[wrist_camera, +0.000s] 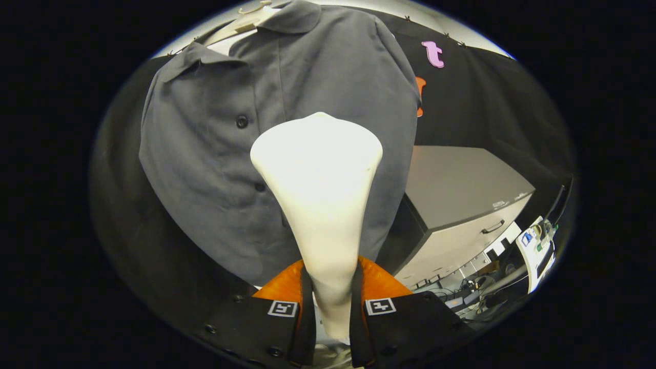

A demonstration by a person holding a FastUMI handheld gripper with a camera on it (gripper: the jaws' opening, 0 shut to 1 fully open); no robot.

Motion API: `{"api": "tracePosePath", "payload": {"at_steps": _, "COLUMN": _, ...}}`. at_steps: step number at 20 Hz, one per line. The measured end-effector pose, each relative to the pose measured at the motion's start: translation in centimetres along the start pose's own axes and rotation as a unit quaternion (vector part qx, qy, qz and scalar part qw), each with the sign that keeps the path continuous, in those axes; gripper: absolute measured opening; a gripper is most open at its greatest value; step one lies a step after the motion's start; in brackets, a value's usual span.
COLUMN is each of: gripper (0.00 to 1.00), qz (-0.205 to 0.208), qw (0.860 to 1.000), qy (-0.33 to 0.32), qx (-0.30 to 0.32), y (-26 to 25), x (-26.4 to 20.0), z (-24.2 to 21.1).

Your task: Iron the clothes twice with a garment steamer, once on the left side and once on the right side.

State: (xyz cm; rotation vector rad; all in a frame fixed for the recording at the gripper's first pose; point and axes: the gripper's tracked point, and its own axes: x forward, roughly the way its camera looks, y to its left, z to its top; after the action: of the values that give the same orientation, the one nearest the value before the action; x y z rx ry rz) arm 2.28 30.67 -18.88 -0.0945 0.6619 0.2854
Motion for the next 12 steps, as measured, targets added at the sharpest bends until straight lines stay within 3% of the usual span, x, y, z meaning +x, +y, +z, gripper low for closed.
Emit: {"api": "tracePosePath", "payload": {"at_steps": 12, "gripper": 0.34, "qz": 0.041, "qw": 0.996, "qy": -0.075, "qx": -0.033, "y": 7.3, "x": -4.7, "z": 8.1}}
